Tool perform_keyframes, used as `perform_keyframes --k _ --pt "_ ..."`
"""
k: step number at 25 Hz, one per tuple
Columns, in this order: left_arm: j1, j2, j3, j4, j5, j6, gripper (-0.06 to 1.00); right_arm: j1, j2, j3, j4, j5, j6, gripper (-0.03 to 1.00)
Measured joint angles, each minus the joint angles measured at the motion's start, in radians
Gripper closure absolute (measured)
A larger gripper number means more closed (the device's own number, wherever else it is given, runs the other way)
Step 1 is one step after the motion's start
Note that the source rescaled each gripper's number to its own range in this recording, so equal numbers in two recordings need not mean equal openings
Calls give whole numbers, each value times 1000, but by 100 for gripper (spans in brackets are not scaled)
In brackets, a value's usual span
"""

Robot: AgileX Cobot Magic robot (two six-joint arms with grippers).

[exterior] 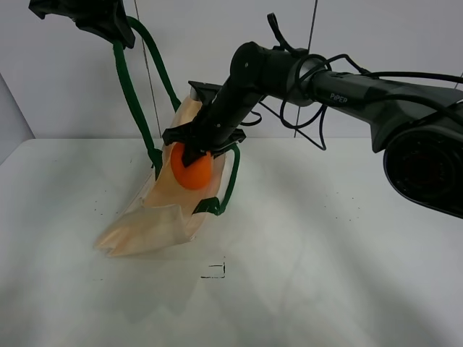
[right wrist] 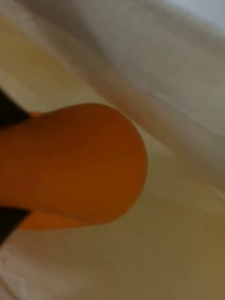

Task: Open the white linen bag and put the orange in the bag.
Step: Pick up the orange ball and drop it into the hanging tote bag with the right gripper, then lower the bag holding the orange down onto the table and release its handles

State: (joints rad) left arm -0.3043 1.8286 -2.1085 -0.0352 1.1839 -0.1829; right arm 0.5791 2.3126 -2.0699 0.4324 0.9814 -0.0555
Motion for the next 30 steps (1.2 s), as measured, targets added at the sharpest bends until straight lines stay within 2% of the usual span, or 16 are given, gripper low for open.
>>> perform_keyframes --k 3,4,6,8,11,14,18,26,30 --pt "0 0 0 0 0 0 94 1 0 0 -1 -2 0 21" --pt "0 0 0 0 0 0 94 2 0 0 -16 -1 0 11" --pt "0 0 0 0 0 0 94 2 -5 -1 -61 9 0 2" --pt "0 0 0 -1 0 0 94 4 -16 -13 -135 48 12 -2" --pt "0 0 0 -6 0 0 94 5 -30 -51 -284 157 56 -3" --pt "0 0 0 -16 0 0 94 -11 -38 -70 -375 223 86 -3" --pt "0 1 0 -28 0 11 94 -88 -38 -70 -397 237 88 -3" --pt "0 1 0 -30 0 18 94 -375 -38 -70 -416 238 86 -3" --pt "0 1 0 -31 0 18 94 -479 -38 -70 -404 238 84 -3"
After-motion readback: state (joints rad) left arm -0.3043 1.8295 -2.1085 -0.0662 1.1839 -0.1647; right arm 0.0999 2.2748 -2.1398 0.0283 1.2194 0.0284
